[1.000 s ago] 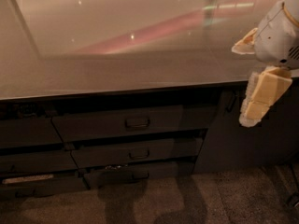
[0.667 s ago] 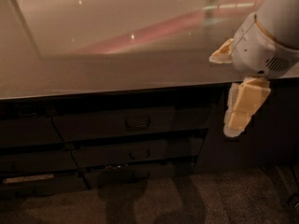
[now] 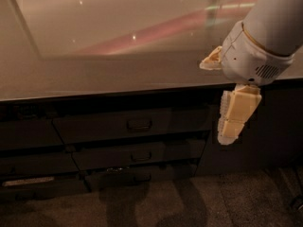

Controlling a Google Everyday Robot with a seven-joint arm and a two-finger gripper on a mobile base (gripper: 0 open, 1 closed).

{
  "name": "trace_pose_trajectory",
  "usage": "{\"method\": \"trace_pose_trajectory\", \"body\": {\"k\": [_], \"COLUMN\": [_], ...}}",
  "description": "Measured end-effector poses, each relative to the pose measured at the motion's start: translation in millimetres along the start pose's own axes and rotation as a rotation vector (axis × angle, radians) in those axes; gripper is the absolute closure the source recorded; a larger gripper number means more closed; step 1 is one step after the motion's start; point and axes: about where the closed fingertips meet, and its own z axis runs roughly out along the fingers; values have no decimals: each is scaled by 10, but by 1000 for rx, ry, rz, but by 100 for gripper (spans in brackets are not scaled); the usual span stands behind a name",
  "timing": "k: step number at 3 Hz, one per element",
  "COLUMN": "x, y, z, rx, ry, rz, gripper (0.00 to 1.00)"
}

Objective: Open top drawer

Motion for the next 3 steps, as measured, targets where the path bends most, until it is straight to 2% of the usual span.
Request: {"method": "trace_pose_trajectory", "body": {"k": [1, 3], "x": [-41, 51], "y": [21, -141], "z": [-80, 259], "rx": [34, -17], "ry": [-8, 19], "rz": [-13, 17], "gripper": [0, 0]}}
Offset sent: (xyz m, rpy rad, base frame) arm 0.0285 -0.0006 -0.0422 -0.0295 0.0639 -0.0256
